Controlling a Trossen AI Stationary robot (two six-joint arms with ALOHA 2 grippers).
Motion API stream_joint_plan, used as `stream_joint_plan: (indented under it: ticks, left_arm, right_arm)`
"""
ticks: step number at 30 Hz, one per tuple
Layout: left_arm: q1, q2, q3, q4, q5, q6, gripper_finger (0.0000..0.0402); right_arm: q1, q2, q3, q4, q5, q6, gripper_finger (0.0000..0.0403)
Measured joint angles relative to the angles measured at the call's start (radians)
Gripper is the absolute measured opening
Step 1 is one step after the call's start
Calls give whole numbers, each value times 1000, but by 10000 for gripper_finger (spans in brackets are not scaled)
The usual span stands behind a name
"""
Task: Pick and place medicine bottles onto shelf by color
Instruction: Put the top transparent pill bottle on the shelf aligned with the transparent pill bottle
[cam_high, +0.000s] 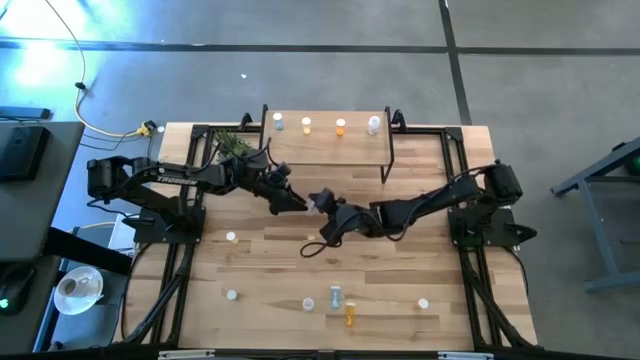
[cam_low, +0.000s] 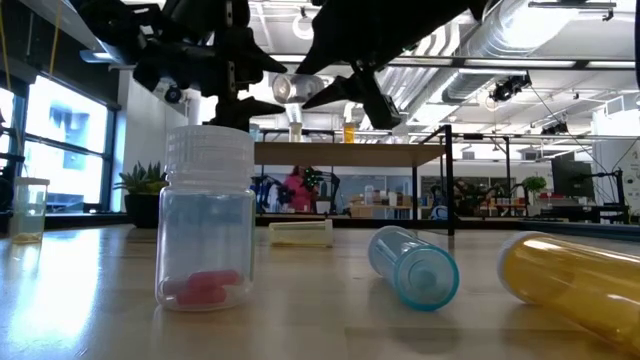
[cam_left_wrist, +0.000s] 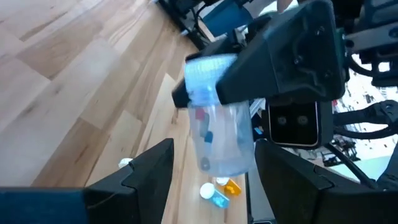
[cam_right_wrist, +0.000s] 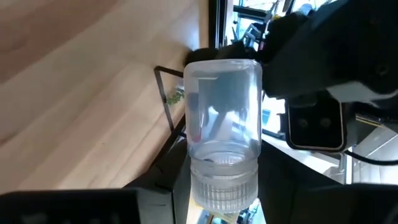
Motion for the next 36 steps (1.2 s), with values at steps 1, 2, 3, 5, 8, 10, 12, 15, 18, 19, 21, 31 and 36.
stream_joint_plan:
  ticks: [1, 2, 3, 5, 8, 10, 12, 15, 18, 19, 21, 31, 36]
  left_arm:
    - [0, 0, 0, 1, 0, 0, 216]
    - [0, 0, 0, 4, 0, 0, 216]
    - [-1, 0, 0, 8, 0, 0, 216]
    - [-4, 0, 0, 20, -3, 0, 216]
    - [-5, 0, 0, 41, -6, 6, 216]
    - [-4, 0, 0, 47, -31, 34, 216]
    - [-5, 0, 0, 43, -69, 53, 216]
    - [0, 0, 0, 53, -81, 55, 216]
    - [4, 0, 0, 51, -82, 64, 216]
    - [4, 0, 0, 51, -82, 64, 216]
    - [4, 0, 0, 50, -79, 64, 211]
    - [3, 0, 0, 48, -77, 86, 143]
    - [3, 0, 0, 50, -82, 102, 140]
  right_arm:
    - [-4, 0, 0, 7, 2, -3, 124]
    - [-7, 0, 0, 11, 3, -3, 124]
    - [-12, 0, 0, 13, 3, -3, 124]
    - [-22, 0, 0, 14, 1, -5, 124]
    - [-35, -1, 0, 23, -8, -10, 124]
    - [-38, -1, 0, 36, -10, -10, 124]
    - [-40, -1, 0, 50, -12, -14, 124]
    - [-39, -1, 0, 57, -11, -19, 124]
    - [-40, -1, 0, 58, -11, -35, 124]
    - [-40, -1, 0, 58, -12, -38, 124]
    - [-39, -1, 0, 59, -12, -41, 124]
    - [-40, -1, 0, 54, -25, -41, 149]
    - [-39, -1, 0, 61, -35, -17, 188]
